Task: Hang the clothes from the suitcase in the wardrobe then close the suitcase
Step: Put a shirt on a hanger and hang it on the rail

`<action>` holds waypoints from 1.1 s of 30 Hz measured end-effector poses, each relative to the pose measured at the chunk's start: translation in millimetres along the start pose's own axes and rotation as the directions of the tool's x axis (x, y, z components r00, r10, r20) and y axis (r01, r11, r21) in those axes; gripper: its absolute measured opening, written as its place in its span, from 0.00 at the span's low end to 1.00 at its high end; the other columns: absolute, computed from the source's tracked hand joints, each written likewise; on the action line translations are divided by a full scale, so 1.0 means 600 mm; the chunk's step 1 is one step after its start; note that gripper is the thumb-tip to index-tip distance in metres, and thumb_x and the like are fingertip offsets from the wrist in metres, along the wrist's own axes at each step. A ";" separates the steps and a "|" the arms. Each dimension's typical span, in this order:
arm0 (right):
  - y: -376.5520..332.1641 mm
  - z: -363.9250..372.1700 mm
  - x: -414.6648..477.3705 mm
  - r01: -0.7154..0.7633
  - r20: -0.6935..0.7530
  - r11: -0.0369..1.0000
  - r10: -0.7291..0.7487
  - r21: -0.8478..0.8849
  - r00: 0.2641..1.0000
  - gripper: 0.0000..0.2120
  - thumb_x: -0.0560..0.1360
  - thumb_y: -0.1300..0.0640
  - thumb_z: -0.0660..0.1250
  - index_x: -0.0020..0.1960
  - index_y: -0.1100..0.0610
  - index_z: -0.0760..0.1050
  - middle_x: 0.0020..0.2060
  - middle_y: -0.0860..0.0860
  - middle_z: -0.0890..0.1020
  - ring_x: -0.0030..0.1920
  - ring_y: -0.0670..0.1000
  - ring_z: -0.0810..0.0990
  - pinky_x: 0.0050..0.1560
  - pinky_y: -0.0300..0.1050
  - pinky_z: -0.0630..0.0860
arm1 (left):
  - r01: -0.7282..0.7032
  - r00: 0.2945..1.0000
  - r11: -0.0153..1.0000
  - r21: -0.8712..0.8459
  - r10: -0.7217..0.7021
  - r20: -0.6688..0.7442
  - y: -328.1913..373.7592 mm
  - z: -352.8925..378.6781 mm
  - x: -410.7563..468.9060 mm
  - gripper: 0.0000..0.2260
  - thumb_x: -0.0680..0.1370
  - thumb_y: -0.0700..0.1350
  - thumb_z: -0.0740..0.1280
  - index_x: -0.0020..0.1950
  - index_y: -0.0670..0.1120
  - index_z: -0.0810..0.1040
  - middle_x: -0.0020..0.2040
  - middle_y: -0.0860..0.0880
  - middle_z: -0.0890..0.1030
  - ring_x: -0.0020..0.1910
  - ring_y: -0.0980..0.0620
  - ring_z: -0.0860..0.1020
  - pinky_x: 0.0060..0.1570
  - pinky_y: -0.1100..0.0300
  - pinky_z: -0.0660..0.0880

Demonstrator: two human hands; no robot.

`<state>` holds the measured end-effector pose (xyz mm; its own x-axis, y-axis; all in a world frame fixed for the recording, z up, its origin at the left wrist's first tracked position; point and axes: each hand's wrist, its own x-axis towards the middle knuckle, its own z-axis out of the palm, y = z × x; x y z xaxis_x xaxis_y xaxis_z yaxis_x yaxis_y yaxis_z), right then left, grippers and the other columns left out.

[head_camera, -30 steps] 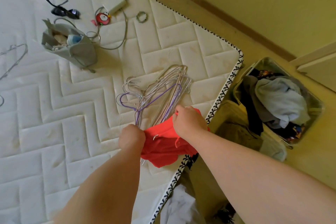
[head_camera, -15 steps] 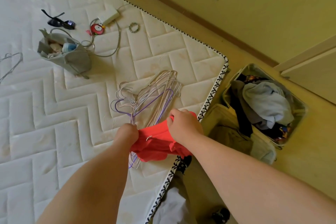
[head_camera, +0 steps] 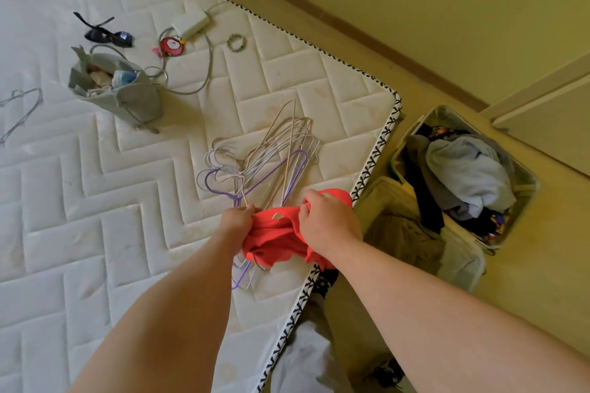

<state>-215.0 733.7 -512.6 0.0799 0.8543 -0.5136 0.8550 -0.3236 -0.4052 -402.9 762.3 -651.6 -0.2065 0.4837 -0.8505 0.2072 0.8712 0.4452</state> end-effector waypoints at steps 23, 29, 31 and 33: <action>0.018 -0.003 -0.036 0.144 0.065 0.990 -0.143 -0.007 0.988 0.13 0.78 0.62 0.61 0.54 0.47 0.78 0.53 0.44 0.78 0.52 0.52 0.79 0.43 0.45 0.71 | 0.297 0.954 0.922 -0.248 -0.280 0.103 -0.033 0.042 0.000 0.12 0.82 0.47 0.65 0.59 0.40 0.79 0.48 0.40 0.84 0.37 0.43 0.84 0.33 0.50 0.81; 0.022 0.011 -0.031 0.025 0.258 0.997 -0.006 -0.069 0.966 0.31 0.79 0.40 0.64 0.77 0.49 0.60 0.61 0.54 0.79 0.60 0.60 0.79 0.51 0.50 0.74 | 0.271 0.962 0.917 -0.294 -0.251 0.106 -0.013 0.058 -0.007 0.10 0.82 0.45 0.63 0.44 0.42 0.78 0.32 0.45 0.77 0.26 0.48 0.75 0.33 0.55 0.75; 0.027 0.014 -0.025 -0.011 0.417 0.986 0.081 -0.166 0.905 0.36 0.74 0.35 0.66 0.76 0.51 0.64 0.60 0.53 0.80 0.59 0.59 0.80 0.52 0.48 0.76 | 0.267 0.963 0.934 -0.239 -0.249 0.104 -0.014 0.061 -0.002 0.11 0.80 0.43 0.66 0.38 0.43 0.75 0.26 0.46 0.72 0.23 0.49 0.71 0.27 0.58 0.71; 0.028 0.009 -0.019 0.070 0.569 0.957 0.107 -0.280 0.816 0.22 0.73 0.37 0.68 0.56 0.54 0.77 0.48 0.52 0.82 0.49 0.56 0.82 0.52 0.50 0.80 | 0.280 0.960 0.938 -0.205 -0.268 0.086 -0.016 0.060 -0.002 0.10 0.78 0.42 0.68 0.38 0.44 0.74 0.25 0.46 0.68 0.22 0.48 0.68 0.25 0.60 0.68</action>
<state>-204.3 716.0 -517.9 -0.1348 0.4309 -0.8923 0.9678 -0.1362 -0.2119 -370.2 750.6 -665.1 -0.1717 0.2233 -0.9595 -0.0595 0.9698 0.2364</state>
